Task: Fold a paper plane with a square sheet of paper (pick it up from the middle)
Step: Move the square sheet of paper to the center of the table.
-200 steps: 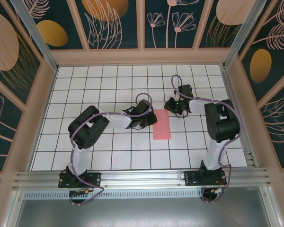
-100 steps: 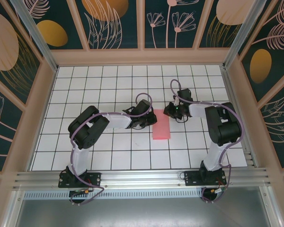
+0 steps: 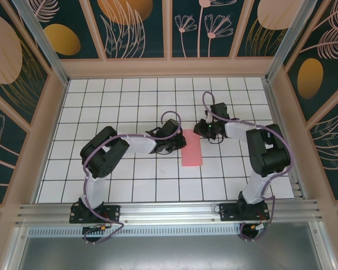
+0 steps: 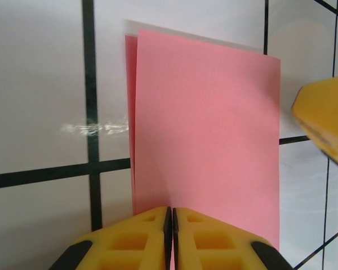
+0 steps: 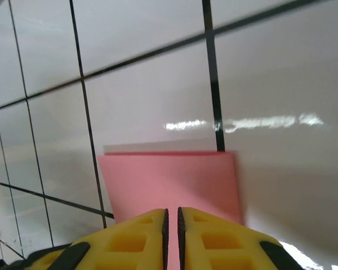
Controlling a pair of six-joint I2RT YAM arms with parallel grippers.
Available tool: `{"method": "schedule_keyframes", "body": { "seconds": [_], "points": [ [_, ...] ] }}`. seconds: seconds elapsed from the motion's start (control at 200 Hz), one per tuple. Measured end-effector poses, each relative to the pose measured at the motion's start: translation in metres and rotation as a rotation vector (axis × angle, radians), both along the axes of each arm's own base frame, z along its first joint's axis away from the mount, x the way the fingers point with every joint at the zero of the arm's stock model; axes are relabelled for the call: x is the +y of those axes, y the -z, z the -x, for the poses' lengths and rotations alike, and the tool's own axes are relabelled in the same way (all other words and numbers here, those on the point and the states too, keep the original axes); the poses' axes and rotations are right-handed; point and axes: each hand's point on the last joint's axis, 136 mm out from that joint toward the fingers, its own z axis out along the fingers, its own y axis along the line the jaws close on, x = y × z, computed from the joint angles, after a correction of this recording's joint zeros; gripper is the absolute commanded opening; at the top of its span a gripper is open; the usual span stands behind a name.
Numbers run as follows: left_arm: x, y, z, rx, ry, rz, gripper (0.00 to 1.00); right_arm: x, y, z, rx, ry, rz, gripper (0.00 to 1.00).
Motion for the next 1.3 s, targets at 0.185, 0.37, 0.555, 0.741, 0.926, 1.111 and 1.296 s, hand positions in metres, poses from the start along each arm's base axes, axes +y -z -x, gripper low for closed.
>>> {"method": "schedule_keyframes", "body": {
  "seconds": [0.185,0.37,0.555,0.741,0.926,1.111,1.296],
  "points": [
    [0.008,-0.004,0.005,0.006,0.012,-0.042,0.23,0.009,0.020,0.027,0.056,-0.039,0.034,0.16],
    [0.029,-0.015,0.011,0.007,-0.003,-0.095,0.45,0.028,0.020,0.032,0.034,-0.073,0.047,0.16],
    [0.081,-0.050,0.008,-0.047,-0.099,-0.091,0.66,0.077,0.019,0.045,0.025,-0.168,0.036,0.16],
    [0.149,-0.060,0.013,-0.073,-0.243,-0.108,0.84,0.122,0.016,0.051,0.005,-0.261,0.019,0.16],
    [0.166,-0.070,0.020,-0.106,-0.270,-0.110,0.97,0.135,-0.001,0.042,-0.027,-0.274,0.000,0.16],
    [0.154,-0.092,0.012,-0.169,-0.245,-0.031,0.95,0.128,-0.030,0.046,-0.080,-0.265,-0.020,0.16],
    [0.124,-0.115,0.004,-0.228,-0.159,0.118,0.78,0.104,-0.024,0.060,-0.050,-0.241,-0.014,0.15]
  ]
}}
